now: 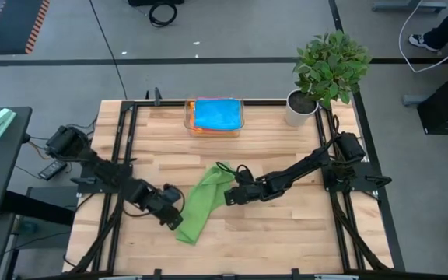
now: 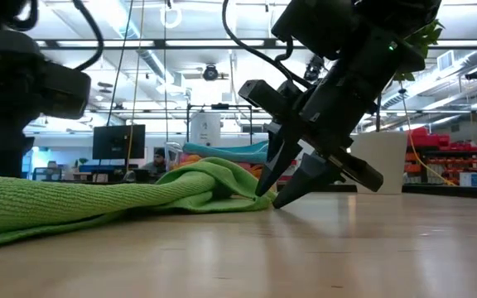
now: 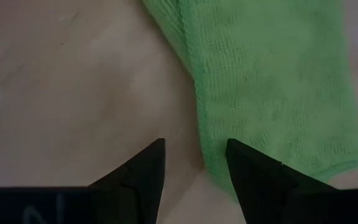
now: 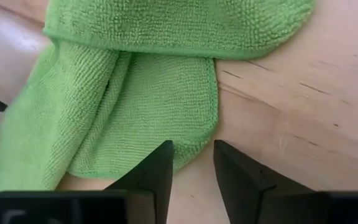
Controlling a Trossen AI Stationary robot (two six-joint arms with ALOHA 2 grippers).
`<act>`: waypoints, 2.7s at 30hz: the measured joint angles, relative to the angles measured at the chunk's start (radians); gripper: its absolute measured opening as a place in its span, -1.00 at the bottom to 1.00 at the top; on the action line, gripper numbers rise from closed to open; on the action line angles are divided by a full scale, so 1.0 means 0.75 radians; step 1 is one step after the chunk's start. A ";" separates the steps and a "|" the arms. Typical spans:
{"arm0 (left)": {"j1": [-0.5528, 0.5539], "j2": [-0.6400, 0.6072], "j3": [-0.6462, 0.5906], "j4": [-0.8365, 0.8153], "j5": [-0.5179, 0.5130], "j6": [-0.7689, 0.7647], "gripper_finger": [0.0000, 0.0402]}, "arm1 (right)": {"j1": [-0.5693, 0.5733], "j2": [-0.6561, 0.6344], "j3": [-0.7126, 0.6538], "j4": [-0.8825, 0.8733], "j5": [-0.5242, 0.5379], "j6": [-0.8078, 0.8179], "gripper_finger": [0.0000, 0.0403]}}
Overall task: Fold microfiber towels
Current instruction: Fold the green microfiber towel
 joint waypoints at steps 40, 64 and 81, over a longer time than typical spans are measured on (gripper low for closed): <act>-0.023 -0.046 -0.110 0.308 0.005 -0.203 -0.96 | -0.277 0.000 0.002 -0.075 -0.189 -2.288 -0.21; 0.207 -0.438 0.835 -1.299 -0.242 0.498 -0.98 | -0.418 -0.698 0.462 -1.102 -0.148 -2.083 -0.97; -0.061 -0.280 0.526 -0.848 -0.154 0.488 -0.98 | 0.329 -0.602 0.349 -1.025 -0.119 -1.011 -0.98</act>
